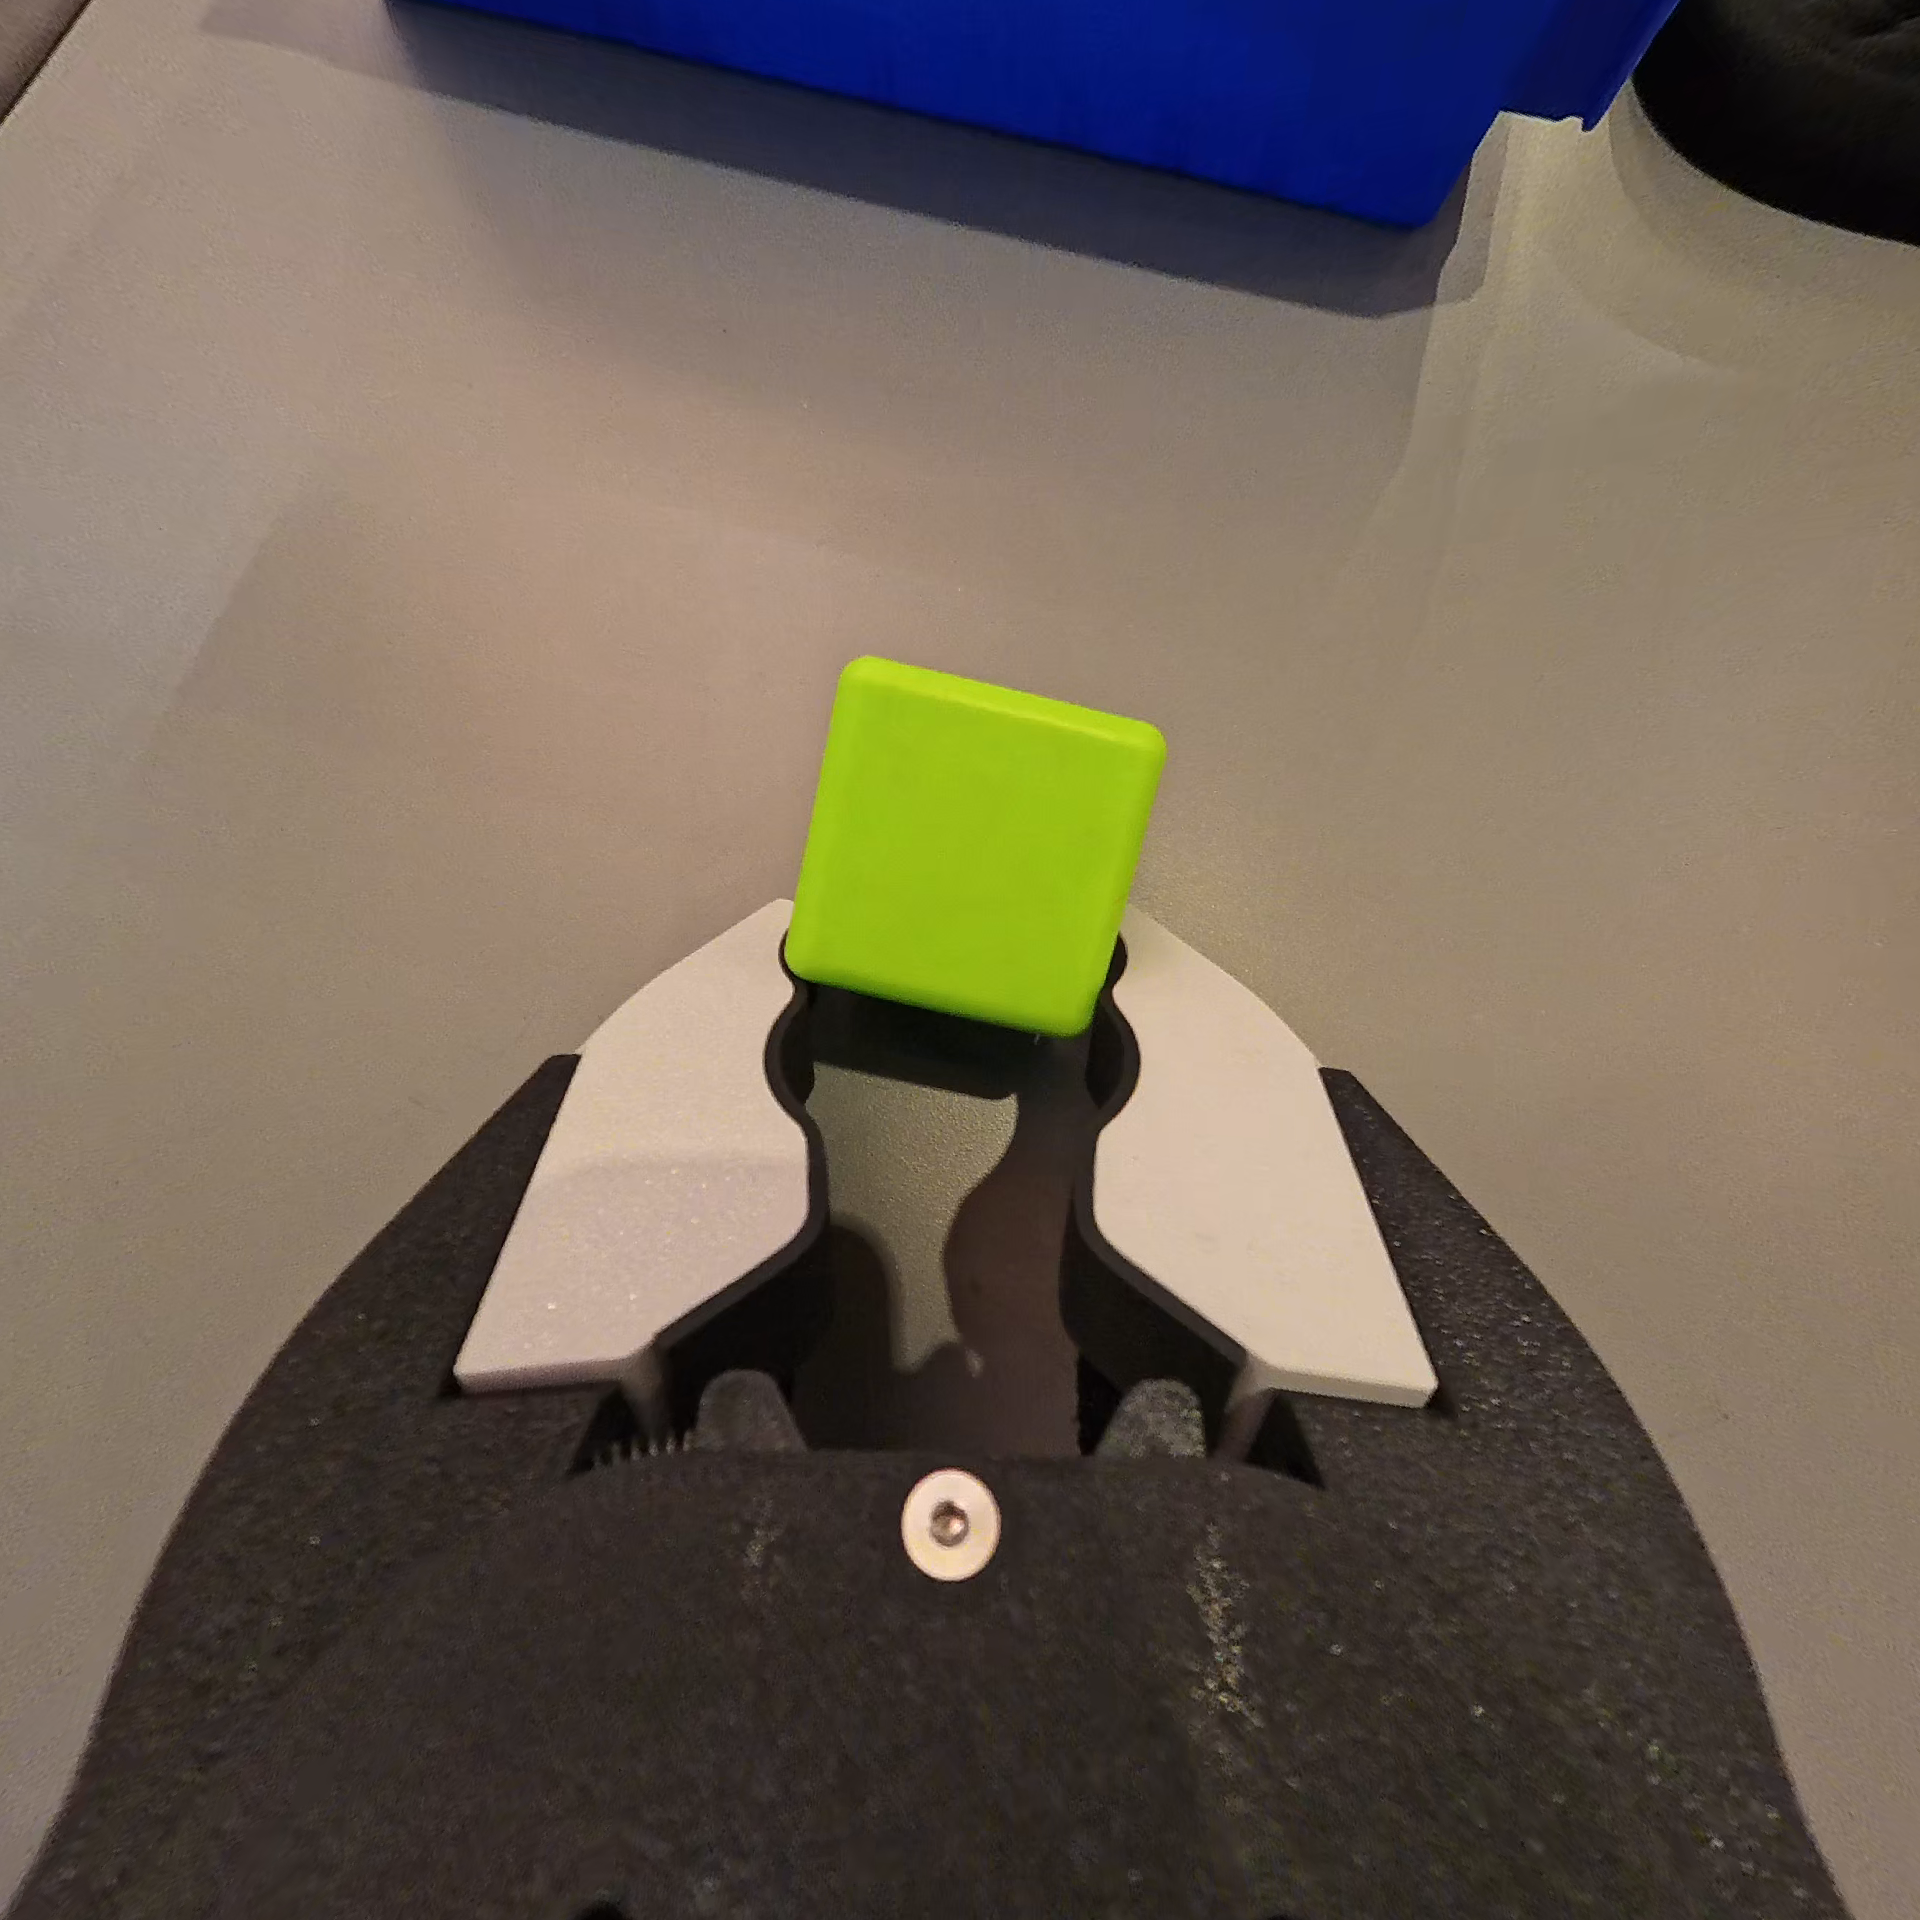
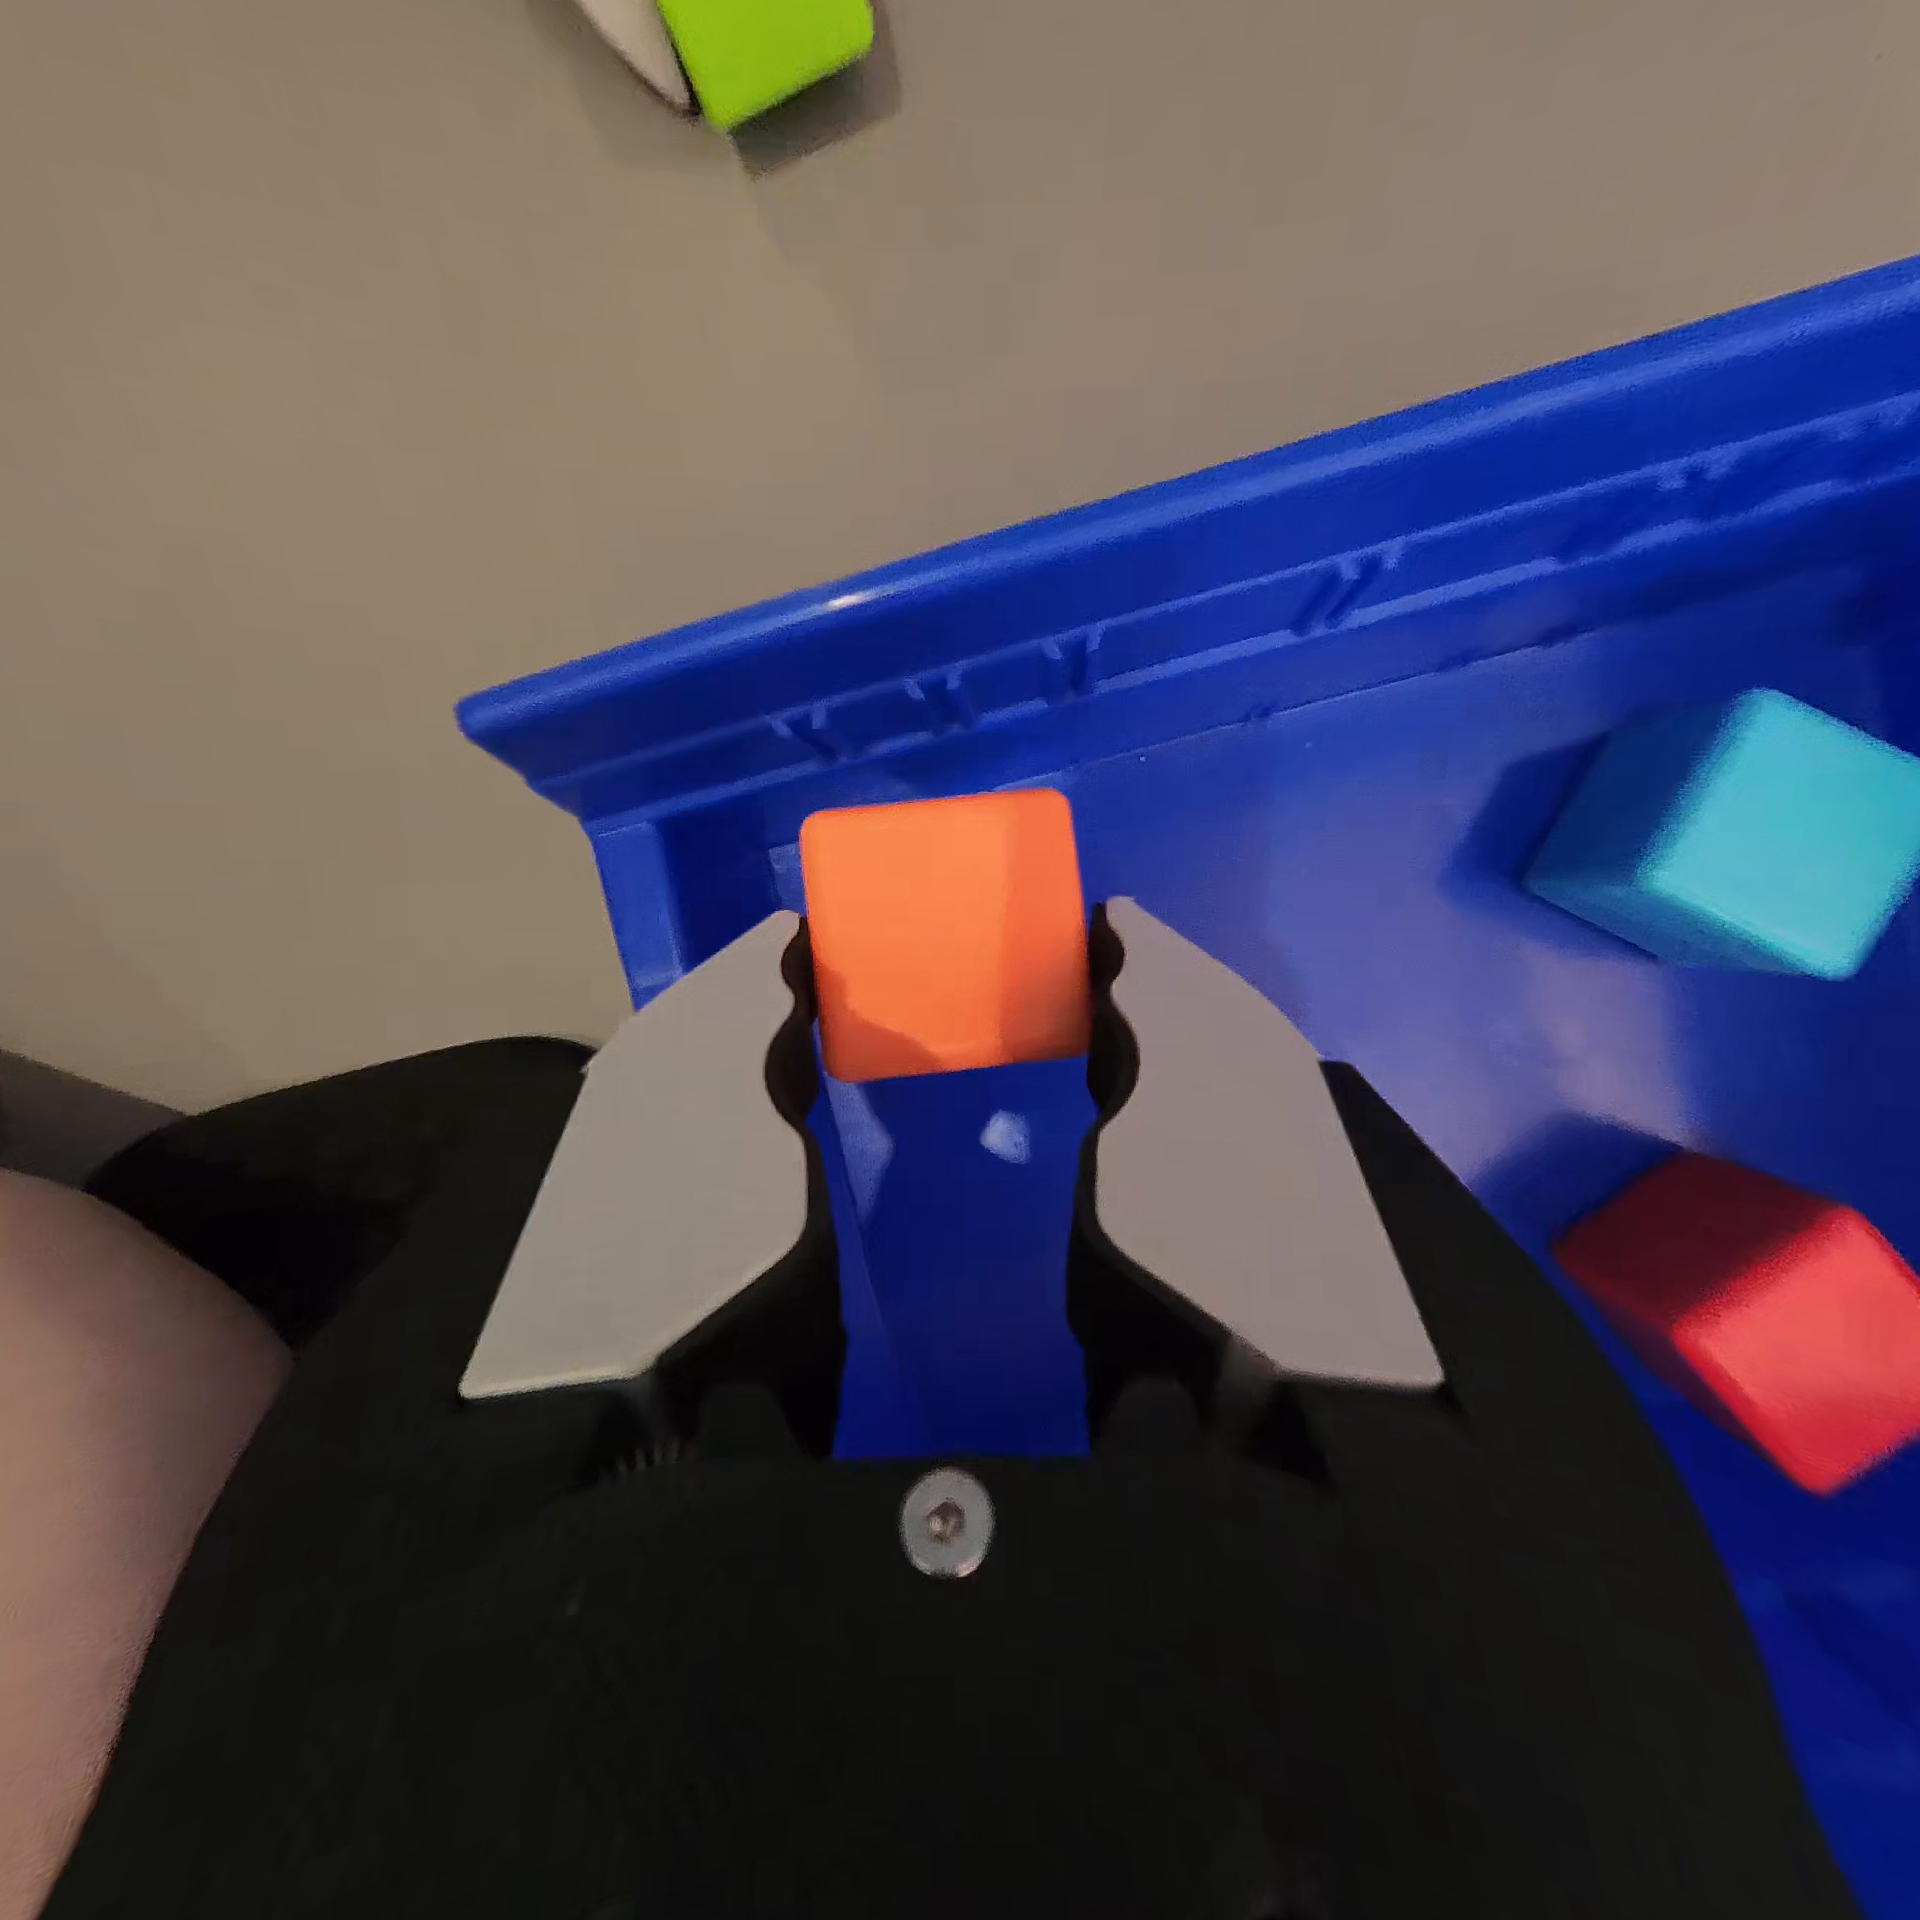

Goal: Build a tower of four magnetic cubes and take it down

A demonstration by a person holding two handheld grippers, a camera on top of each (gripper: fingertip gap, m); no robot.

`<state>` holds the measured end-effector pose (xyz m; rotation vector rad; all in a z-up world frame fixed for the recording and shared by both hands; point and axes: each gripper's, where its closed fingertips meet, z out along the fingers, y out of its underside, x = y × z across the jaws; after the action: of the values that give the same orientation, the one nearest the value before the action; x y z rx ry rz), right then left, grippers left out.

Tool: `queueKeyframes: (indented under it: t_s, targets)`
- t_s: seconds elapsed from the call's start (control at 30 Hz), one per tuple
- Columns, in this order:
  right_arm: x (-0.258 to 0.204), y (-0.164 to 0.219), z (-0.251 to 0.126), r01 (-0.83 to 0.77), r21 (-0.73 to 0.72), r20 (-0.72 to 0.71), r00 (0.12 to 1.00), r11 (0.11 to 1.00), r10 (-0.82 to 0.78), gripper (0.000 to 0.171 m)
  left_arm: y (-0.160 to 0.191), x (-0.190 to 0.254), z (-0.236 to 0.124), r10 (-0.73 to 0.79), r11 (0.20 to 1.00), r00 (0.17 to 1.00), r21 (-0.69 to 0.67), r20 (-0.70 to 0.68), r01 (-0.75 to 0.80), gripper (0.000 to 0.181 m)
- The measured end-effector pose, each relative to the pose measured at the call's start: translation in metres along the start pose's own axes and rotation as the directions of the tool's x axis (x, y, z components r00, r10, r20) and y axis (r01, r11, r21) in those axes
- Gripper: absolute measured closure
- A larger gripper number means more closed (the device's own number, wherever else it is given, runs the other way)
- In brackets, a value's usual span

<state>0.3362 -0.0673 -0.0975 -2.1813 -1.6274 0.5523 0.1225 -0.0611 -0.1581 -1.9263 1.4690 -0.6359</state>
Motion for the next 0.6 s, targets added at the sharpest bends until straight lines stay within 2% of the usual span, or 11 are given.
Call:
queueKeyframes:
  t_s: [0.17, 0.3, 0.47, 0.6]
  targets:
    - [0.004, 0.007, 0.033, 0.039, -0.093, 0.045, 0.998, 0.995, -0.035, 0.119, 0.001, 0.001, -0.001, -0.001, 1.000, 1.000, 0.000, 0.001, 0.001, 0.131]
    - [0.011, 0.016, 0.042, -0.027, -0.142, 0.046, 0.998, 0.990, 0.033, 0.119, 0.001, 0.001, 0.000, 0.000, 1.000, 1.000, -0.002, 0.000, 0.000, 0.131]
    - [0.017, 0.021, 0.038, -0.118, -0.116, 0.031, 0.992, 0.986, 0.122, 0.110, 0.001, 0.001, 0.000, -0.001, 1.000, 1.000, -0.001, 0.001, 0.001, 0.131]
    - [0.025, 0.015, 0.010, -0.144, -0.031, -0.058, 0.988, 0.989, 0.142, 0.106, 0.000, 0.000, 0.000, 0.001, 1.000, 1.000, 0.005, 0.014, -0.001, 0.131]
